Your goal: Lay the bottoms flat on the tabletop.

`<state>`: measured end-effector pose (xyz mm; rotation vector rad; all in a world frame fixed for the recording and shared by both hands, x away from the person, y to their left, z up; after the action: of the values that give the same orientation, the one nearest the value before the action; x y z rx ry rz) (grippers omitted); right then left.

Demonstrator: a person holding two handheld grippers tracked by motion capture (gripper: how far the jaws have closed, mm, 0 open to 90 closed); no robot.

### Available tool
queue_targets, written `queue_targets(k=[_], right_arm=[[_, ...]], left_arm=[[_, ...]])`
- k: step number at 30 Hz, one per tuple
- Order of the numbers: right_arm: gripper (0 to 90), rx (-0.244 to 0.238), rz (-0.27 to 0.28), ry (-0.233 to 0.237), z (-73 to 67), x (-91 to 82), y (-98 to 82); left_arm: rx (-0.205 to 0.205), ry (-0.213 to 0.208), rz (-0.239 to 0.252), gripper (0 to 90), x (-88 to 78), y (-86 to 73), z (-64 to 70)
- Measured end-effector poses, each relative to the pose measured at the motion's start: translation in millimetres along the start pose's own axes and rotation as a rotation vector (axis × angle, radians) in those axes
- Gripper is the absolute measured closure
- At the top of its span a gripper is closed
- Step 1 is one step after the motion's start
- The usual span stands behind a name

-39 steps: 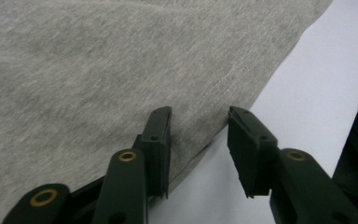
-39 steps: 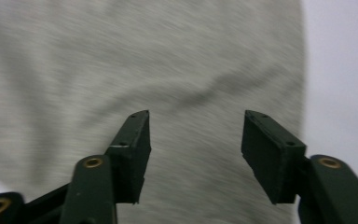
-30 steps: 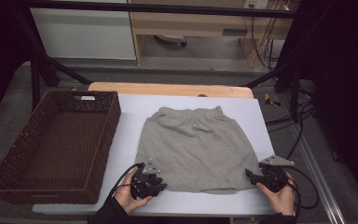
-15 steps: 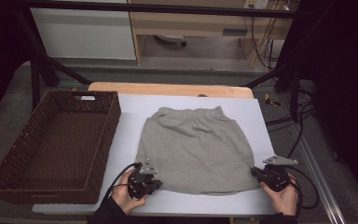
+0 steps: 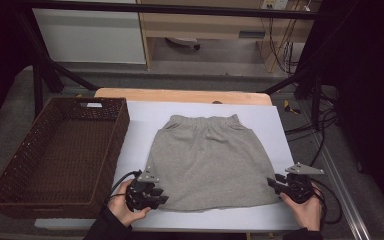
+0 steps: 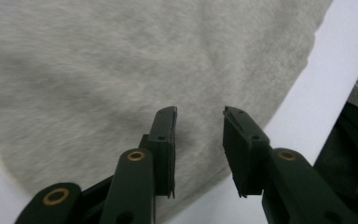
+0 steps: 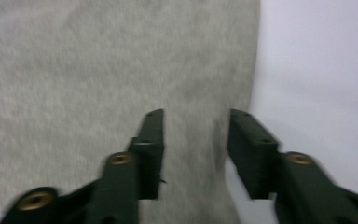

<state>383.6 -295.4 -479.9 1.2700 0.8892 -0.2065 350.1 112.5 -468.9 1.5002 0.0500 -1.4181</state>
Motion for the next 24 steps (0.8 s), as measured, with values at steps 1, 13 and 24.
queue_targets(k=[1,13,24], right_arm=[[52.8,-0.004,0.008,0.000,0.7,2.1,2.7],[48.8,0.004,-0.032,-0.048,20.4,40.6,9.8],[84.1,0.009,-0.049,0.011,20.4,40.4,13.0]], left_arm=[[-0.005,0.019,0.007,57.6,-0.8,-0.5,-4.4],[-0.053,0.089,-0.022,55.8,3.0,-23.1,-30.5],[-0.036,0.154,-0.065,90.0,0.1,-27.2,-27.3]])
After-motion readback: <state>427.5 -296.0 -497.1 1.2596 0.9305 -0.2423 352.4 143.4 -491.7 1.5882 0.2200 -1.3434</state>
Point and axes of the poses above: each handheld gripper's, and its own axes: x roughly forward along the jaws, y roughly out of its top, z roughly to its right, the point moved 7 cm from there along x, roughly forward along the jaws, and after that the axes turned 5 degrees about -x, right-handed, at the moved point
